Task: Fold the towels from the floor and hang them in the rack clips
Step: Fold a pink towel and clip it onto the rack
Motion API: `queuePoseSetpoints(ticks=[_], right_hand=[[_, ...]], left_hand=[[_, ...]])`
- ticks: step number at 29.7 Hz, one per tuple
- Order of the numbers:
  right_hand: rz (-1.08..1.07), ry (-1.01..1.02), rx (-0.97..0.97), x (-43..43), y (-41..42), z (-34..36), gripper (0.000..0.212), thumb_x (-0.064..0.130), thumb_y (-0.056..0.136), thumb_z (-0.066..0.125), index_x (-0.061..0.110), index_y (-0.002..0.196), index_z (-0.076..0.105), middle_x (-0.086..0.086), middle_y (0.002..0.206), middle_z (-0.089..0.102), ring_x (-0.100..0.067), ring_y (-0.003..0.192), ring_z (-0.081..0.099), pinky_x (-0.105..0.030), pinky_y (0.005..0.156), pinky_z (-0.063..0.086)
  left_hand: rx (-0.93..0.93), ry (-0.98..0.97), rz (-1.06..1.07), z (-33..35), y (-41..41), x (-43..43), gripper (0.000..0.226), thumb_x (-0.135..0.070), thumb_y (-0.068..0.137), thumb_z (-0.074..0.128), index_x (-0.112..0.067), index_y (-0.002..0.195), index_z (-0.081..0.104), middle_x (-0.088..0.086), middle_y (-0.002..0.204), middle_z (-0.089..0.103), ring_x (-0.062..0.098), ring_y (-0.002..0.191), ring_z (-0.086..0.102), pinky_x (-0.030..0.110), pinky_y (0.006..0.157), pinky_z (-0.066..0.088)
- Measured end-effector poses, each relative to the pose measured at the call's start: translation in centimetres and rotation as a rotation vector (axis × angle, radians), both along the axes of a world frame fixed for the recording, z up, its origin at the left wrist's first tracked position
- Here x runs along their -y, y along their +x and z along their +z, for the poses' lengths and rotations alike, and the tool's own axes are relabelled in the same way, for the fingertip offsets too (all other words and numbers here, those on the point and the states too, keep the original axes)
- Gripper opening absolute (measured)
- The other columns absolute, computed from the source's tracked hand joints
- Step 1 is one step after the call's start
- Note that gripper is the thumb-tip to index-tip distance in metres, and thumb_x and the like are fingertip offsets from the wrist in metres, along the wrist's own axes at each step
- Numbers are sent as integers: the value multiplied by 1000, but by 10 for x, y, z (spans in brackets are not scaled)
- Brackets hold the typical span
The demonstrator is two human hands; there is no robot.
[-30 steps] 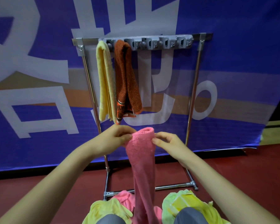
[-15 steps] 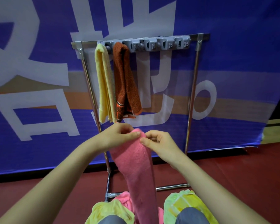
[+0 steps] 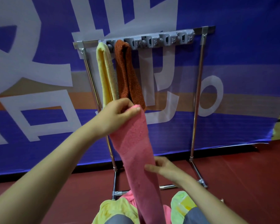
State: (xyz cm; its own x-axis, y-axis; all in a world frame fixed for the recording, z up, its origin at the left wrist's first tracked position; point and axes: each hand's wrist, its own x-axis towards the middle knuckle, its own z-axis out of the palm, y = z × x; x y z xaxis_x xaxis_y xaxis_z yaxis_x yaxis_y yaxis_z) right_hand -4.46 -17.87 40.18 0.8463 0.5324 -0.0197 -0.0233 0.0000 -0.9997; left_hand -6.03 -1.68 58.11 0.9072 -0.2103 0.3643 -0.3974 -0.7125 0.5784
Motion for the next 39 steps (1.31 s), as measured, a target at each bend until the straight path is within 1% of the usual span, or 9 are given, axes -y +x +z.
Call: queuePoseSetpoints(ticks=[5, 8, 13, 18, 26, 30, 32, 35, 39], right_hand=[[63, -72, -89, -8, 10, -44, 19, 15, 75, 69, 19, 93, 66, 13, 84, 70, -3, 80, 63, -17, 73, 50], [49, -143, -130, -12, 14, -68, 21, 8, 77, 66, 13, 98, 65, 18, 75, 70, 3, 72, 62, -13, 71, 49], [17, -214, -102, -24, 21, -96, 14, 2, 82, 60, 4, 96, 62, 25, 56, 66, 14, 61, 58, -7, 66, 45], [70, -165, -94, -17, 21, -76, 9, 8, 83, 61, 17, 84, 64, 16, 66, 69, 7, 67, 58, -12, 67, 45], [265, -119, -8, 13, 36, 32, 4, 15, 80, 61, 12, 81, 62, 16, 63, 66, 7, 64, 56, -8, 64, 43], [301, -99, 26, 18, 32, 91, 12, 20, 76, 56, 12, 85, 60, 16, 59, 61, 4, 59, 54, -9, 59, 43], [318, -87, 59, 17, 29, 114, 9, 14, 81, 52, 15, 82, 61, 17, 52, 60, 6, 51, 53, -6, 52, 40], [344, -91, 101, 13, 27, 137, 18, 15, 77, 49, 19, 78, 67, 15, 55, 64, 5, 52, 56, -6, 51, 41], [367, -82, 120, 18, 26, 157, 24, -1, 93, 32, 5, 85, 54, 12, 44, 61, 5, 41, 54, -4, 44, 39]], left_hand=[[81, 32, 61, 27, 1, -15, 23, -31, 89, 50, -10, 83, 58, -6, 70, 52, 4, 63, 47, 9, 54, 39], [85, 49, 111, 39, -1, -28, 26, -33, 88, 49, -10, 83, 58, -4, 72, 54, 4, 63, 49, 18, 58, 41], [156, 94, 224, 45, -1, -50, 23, -32, 88, 51, -21, 68, 51, -8, 64, 49, -2, 55, 46, 5, 49, 36], [172, 164, 423, 24, 8, -83, 23, -30, 89, 51, -10, 79, 52, 6, 74, 52, 21, 71, 48, 30, 66, 32], [-156, 268, 521, -83, 10, -102, 26, -29, 87, 54, -11, 70, 46, 6, 72, 51, 26, 75, 49, 30, 65, 31], [-388, 565, 474, -108, 10, -88, 22, -33, 88, 50, -13, 78, 52, 5, 83, 55, 27, 86, 56, 34, 69, 41], [-433, 382, 310, -102, 12, -66, 17, -30, 90, 49, -14, 87, 56, 6, 96, 61, 25, 96, 59, 34, 81, 45], [-481, -353, -62, -69, 10, -16, 28, -31, 94, 39, -24, 89, 65, -7, 96, 69, 10, 100, 62, 22, 89, 47], [-425, -670, -128, -40, 13, 27, 40, -39, 92, 34, -24, 74, 66, -14, 60, 70, -6, 63, 63, 8, 60, 48]])
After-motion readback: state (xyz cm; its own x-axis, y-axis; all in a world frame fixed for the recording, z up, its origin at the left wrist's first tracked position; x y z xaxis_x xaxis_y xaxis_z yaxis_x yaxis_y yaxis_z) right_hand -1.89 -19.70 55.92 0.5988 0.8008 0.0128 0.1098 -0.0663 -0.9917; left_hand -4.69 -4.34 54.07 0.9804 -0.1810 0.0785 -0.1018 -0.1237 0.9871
